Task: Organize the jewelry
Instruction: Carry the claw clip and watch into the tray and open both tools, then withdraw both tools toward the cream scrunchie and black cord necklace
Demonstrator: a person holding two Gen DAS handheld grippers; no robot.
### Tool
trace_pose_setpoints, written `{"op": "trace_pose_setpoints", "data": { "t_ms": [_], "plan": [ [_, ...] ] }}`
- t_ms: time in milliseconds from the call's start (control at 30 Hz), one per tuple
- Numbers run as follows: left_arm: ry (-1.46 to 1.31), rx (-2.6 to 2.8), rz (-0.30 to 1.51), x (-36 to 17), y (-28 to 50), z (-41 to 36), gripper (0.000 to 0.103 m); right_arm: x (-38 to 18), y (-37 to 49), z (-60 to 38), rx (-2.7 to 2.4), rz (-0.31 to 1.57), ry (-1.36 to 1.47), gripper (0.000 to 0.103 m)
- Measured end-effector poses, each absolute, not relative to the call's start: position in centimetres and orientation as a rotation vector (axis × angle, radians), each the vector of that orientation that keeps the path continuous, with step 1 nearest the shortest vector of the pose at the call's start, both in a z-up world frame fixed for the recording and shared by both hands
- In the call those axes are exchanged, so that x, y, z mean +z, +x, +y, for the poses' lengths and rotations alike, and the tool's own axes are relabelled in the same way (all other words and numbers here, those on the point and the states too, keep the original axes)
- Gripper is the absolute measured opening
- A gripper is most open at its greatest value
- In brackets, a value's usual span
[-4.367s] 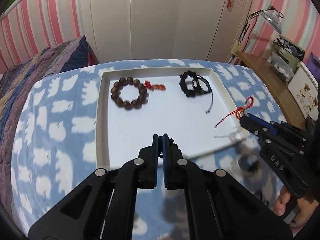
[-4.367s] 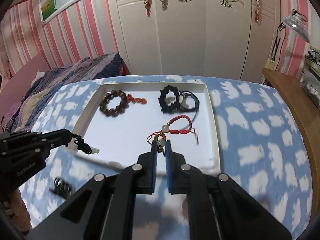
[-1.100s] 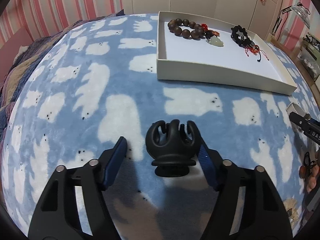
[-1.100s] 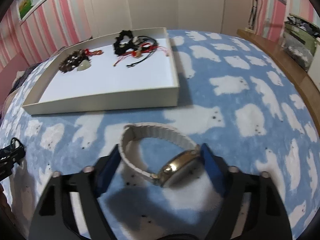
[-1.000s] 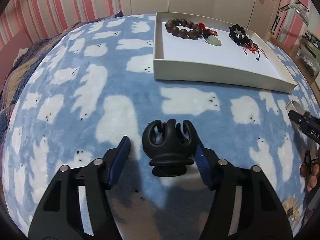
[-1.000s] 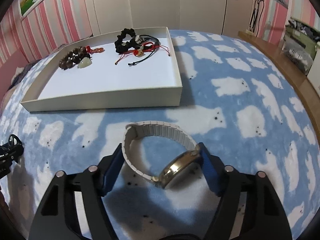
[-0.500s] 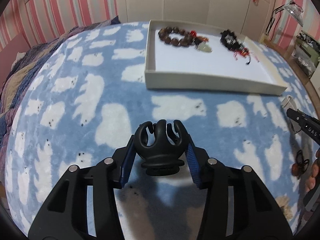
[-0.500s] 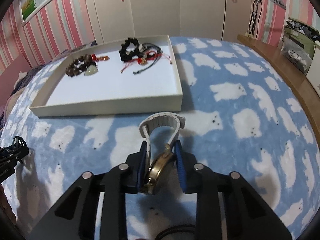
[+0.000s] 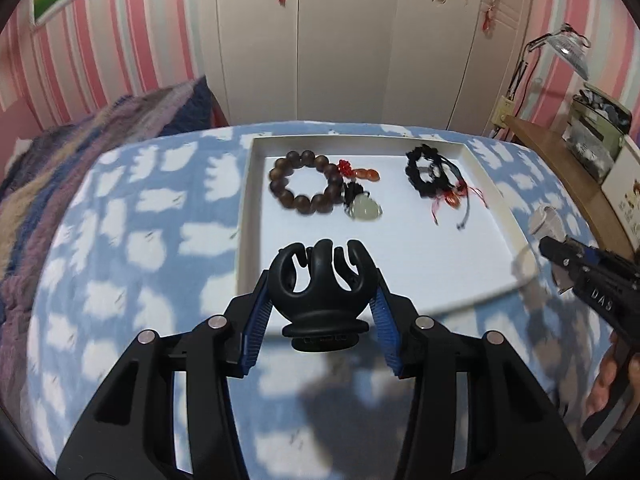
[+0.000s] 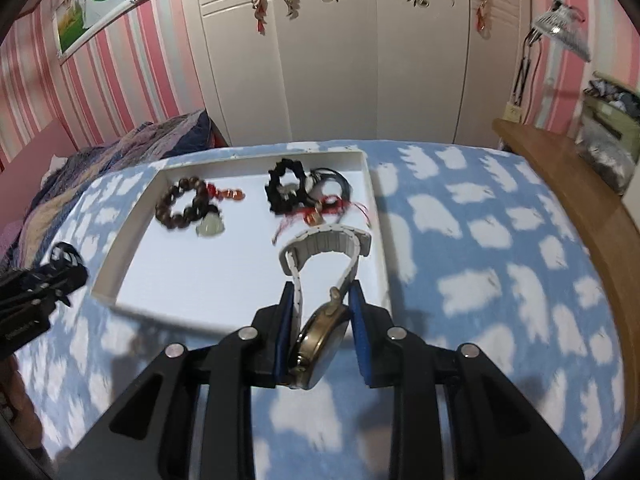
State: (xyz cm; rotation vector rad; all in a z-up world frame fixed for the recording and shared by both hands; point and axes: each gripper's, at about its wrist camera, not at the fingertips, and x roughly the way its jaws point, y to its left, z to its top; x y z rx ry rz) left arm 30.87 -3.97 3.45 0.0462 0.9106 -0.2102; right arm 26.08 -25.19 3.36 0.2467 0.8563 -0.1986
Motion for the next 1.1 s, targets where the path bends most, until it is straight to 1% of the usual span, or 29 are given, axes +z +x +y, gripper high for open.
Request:
{"op": "trace_pose_setpoints", "data": {
  "t_ms": [67,267,500,567,600,633,667,733,767,833,900,967,1100],
  "plan": [
    [0.059,-0.183,0.918,2.5,33.6,-4.5,0.047,2.6,28.2,-25.6,-0.222,0.878,0.241,0.027],
    [0.063,-0.171,0.990,-0.7,38.3,-5.2,0.047,-1.1,33.1,-26.6,-0.236,0.968,0.243,0.027],
    [0.084,-0.157,1.017,-3.1,39.6,-5.6,0.047,-2.9,34.7,-26.6,-0.222,0.999,0.226,0.028],
    [0.090,-0.156,1.024,-3.6,39.8,-5.9,0.048,-3.2,34.9,-26.2,-0.216,1.000,0.202,0.032],
    [0.093,-0.156,1.024,-3.7,39.9,-5.9,0.048,-3.1,35.0,-26.1,-0.221,0.997,0.186,0.036],
    [0.095,-0.155,1.021,-3.8,39.9,-5.9,0.050,-3.0,35.0,-26.0,-0.221,0.994,0.176,0.041],
    [0.096,-0.152,1.017,-3.7,39.9,-5.9,0.058,-2.9,35.1,-25.9,-0.219,0.996,0.174,0.042],
    [0.091,-0.153,1.006,-3.2,39.7,-5.8,0.069,-2.4,34.9,-25.8,-0.216,0.989,0.166,0.047],
    [0.086,-0.153,0.994,-2.7,39.5,-5.7,0.074,-2.0,34.8,-25.8,-0.220,0.980,0.161,0.049],
    [0.079,-0.163,0.984,-1.8,39.1,-5.6,0.079,-0.6,34.0,-25.9,-0.226,0.943,0.160,0.059],
    [0.079,-0.165,0.969,-0.6,38.4,-5.5,0.080,1.1,32.9,-26.0,-0.220,0.912,0.174,0.060],
    [0.070,-0.173,0.956,0.7,37.6,-5.4,0.086,2.6,32.1,-26.1,-0.218,0.892,0.175,0.063],
    [0.060,-0.172,0.921,3.5,34.9,-4.8,0.089,5.5,28.1,-26.2,-0.223,0.847,0.174,0.069]
  ]
}}
